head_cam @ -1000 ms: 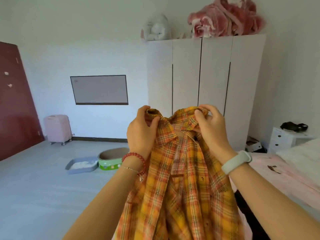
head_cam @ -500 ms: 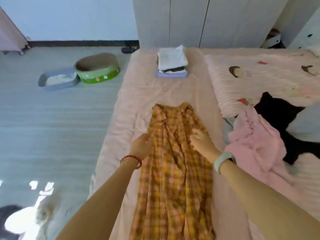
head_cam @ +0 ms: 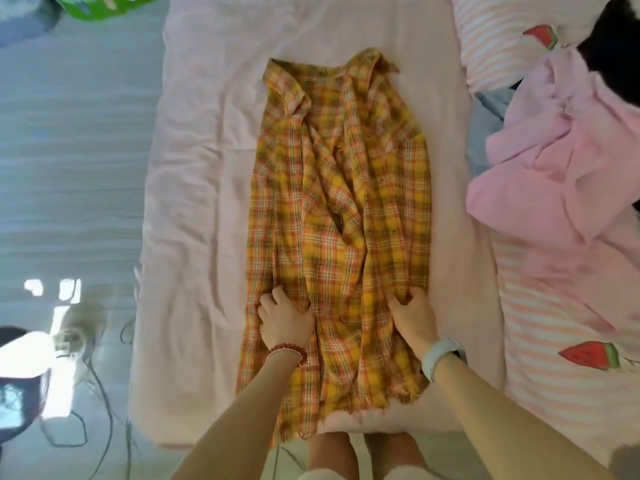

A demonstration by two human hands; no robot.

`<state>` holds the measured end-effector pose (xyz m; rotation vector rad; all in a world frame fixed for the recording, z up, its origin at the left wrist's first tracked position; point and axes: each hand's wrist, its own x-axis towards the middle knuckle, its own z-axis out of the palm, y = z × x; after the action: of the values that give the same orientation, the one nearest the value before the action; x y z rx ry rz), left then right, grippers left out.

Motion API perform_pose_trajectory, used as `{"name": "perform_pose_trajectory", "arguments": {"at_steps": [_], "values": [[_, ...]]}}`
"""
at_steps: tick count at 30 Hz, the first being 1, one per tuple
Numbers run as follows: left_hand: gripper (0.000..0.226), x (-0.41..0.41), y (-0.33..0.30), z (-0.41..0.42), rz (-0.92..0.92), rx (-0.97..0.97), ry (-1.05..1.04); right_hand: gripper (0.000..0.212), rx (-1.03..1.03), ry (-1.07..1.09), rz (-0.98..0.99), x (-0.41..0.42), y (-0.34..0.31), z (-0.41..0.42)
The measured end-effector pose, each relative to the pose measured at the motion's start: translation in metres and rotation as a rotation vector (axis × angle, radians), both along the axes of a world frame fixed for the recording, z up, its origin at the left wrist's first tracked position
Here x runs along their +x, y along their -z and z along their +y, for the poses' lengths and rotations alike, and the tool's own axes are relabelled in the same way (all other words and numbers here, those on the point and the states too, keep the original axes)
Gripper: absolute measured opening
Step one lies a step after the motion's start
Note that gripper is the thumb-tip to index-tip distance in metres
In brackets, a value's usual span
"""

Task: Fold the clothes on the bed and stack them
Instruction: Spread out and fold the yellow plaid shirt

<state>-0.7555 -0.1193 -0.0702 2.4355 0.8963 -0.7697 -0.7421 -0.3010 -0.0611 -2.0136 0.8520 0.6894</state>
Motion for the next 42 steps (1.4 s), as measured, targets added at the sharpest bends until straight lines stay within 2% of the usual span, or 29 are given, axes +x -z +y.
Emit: {"name": "perform_pose_trajectory", "arguments": {"at_steps": [1,3,6,9,11,13,14,15,17,18,19,21,23,24,25,27,29,30,33,35,37,39,42], "values": [[0.056,-0.001,0.004,0.000,0.005,0.041,0.036,0.019,0.009,0.007,-0.034,-0.001,-0.002,-0.002],[0.034,-0.001,0.009,0.004,-0.048,0.000,0.074,0.008,0.026,0.043,-0.160,-0.002,-0.007,-0.011],[0.021,0.000,-0.001,0.015,-0.237,-0.156,-0.114,0.011,0.024,0.164,-0.304,0.004,-0.030,-0.027],[0.013,0.008,-0.038,0.029,-0.507,-0.226,-0.282,0.017,-0.032,0.201,-0.457,0.024,-0.071,-0.044],[0.011,0.016,-0.073,0.032,-0.654,-0.219,-0.250,0.015,-0.054,0.175,-0.591,0.039,-0.098,-0.048],[0.004,0.026,-0.106,0.026,-0.761,-0.349,-0.151,0.013,-0.051,0.143,-0.664,0.049,-0.117,-0.044],[0.009,0.030,-0.119,0.019,-0.751,-0.486,-0.012,0.013,-0.009,0.110,-0.695,0.053,-0.124,-0.041],[0.016,0.033,-0.126,0.011,-0.644,-0.644,0.172,0.014,0.073,0.057,-0.716,0.055,-0.132,-0.037],[0.029,0.038,-0.130,-0.004,-0.255,-0.864,0.494,0.021,0.278,-0.140,-0.650,0.054,-0.139,-0.029],[0.029,0.037,-0.123,-0.008,-0.111,-0.896,0.546,0.026,0.333,-0.275,-0.533,0.050,-0.138,-0.027],[0.027,0.034,-0.112,-0.010,-0.068,-0.861,0.493,0.032,0.346,-0.413,-0.362,0.045,-0.133,-0.025],[0.024,0.026,-0.079,-0.002,-0.170,-0.629,0.185,0.043,0.295,-0.724,-0.034,0.032,-0.116,-0.023],[0.027,0.012,-0.046,0.012,-0.219,-0.385,-0.091,0.045,0.380,-0.881,0.153,0.015,-0.092,-0.019],[0.030,0.006,-0.032,0.017,-0.180,-0.362,-0.165,0.043,0.392,-0.904,0.168,0.008,-0.080,-0.019],[0.033,0.001,-0.019,0.021,-0.119,-0.377,-0.197,0.040,0.371,-0.870,0.120,0.004,-0.069,-0.019],[0.037,-0.001,-0.008,0.016,-0.040,-0.414,-0.222,0.034,0.209,-0.612,-0.117,-0.004,-0.050,-0.022],[0.044,0.003,-0.005,0.006,-0.090,-0.427,-0.217,0.029,-0.028,-0.293,-0.330,-0.002,-0.034,-0.029],[0.049,0.007,-0.005,-0.001,-0.138,-0.400,-0.195,0.032,-0.103,-0.222,-0.355,0.001,-0.026,-0.033],[0.056,0.021,-0.002,-0.013,-0.076,-0.196,-0.082,0.051,-0.152,-0.326,-0.123,0.009,-0.012,-0.037],[0.046,0.029,0.000,-0.016,-0.002,-0.120,-0.008,0.043,-0.104,-0.389,0.012,0.015,-0.009,-0.034],[0.028,0.035,-0.005,-0.016,-0.110,-0.204,-0.064,0.024,-0.020,-0.374,0.004,0.018,-0.014,-0.030],[0.016,0.037,-0.023,-0.015,-0.283,-0.311,-0.163,0.015,-0.093,-0.344,-0.185,0.019,-0.026,-0.031],[0.013,0.032,-0.065,-0.004,-0.544,-0.221,-0.143,0.008,-0.163,-0.138,-0.507,0.022,-0.062,-0.052]]}}
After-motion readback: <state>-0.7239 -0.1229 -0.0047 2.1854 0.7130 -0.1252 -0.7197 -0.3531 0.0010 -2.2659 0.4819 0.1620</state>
